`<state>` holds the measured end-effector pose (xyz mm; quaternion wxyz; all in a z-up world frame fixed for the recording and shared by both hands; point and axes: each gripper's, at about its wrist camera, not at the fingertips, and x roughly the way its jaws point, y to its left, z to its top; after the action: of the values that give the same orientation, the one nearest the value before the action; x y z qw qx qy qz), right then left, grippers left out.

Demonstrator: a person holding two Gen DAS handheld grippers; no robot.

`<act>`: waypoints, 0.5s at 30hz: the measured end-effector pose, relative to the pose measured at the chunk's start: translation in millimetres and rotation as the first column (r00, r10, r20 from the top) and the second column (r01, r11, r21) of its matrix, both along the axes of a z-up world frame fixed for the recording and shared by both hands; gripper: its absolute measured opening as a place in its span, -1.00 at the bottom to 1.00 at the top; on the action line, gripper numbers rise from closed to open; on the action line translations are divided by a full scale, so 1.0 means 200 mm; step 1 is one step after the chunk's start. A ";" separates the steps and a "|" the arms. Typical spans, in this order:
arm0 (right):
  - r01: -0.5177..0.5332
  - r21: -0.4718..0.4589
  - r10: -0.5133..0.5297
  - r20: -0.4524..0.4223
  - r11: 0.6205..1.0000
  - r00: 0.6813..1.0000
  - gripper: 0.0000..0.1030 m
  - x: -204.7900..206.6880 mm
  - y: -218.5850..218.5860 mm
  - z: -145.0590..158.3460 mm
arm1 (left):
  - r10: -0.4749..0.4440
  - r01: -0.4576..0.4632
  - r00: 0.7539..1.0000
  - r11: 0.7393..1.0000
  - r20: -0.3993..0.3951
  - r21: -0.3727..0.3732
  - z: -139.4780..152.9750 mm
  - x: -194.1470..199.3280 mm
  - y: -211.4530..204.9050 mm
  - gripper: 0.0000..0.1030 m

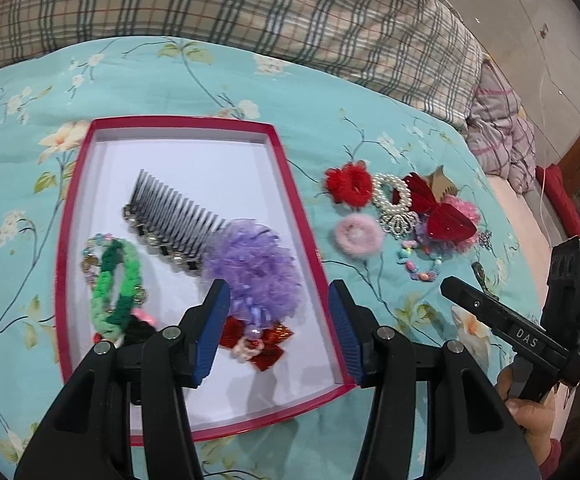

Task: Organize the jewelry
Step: 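Move both open grippers back toward the remaining accessory pile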

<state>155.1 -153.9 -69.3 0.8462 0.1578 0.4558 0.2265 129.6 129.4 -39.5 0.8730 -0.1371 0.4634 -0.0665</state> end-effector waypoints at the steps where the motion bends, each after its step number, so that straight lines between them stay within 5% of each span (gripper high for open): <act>1: 0.007 -0.001 -0.007 -0.002 1.000 1.000 -0.18 0.00 -0.01 0.00 | -0.006 0.006 1.000 1.000 0.000 0.000 0.00 0.00 -0.01 -0.03; 15: 0.080 -0.072 -0.081 -0.010 0.994 0.997 -0.18 0.11 -0.18 -0.06 | -0.117 0.117 0.993 0.993 -0.013 -0.003 -0.03 0.15 -0.28 -0.03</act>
<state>176.6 -189.4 -81.7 0.8568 0.1471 0.4624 0.1747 159.1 72.7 -46.0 0.8644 -0.1114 0.4760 -0.1171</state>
